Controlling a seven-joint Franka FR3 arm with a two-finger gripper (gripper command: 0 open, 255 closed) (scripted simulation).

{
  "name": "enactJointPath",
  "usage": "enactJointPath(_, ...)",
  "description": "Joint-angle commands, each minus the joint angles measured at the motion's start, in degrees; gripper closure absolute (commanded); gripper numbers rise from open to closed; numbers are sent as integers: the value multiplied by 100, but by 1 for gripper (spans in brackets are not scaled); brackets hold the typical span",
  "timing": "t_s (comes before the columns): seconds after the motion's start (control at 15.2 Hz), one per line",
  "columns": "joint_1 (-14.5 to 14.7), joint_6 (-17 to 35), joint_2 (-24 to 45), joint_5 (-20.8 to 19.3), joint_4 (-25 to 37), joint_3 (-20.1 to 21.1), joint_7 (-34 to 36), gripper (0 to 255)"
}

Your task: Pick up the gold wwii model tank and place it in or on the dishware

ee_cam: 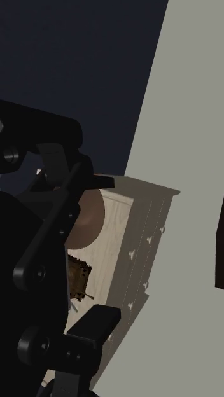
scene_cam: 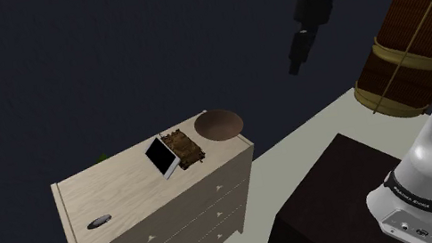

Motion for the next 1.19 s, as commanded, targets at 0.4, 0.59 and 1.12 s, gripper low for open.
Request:
enactJointPath(0.4,65,1365,1469,48,241,657,605,0)
enactJointPath(0.59,62,1795,2086,-66,464,880,870,0)
enactJointPath(1.12,112,2650,3869,-800,1398,1319,1761,0)
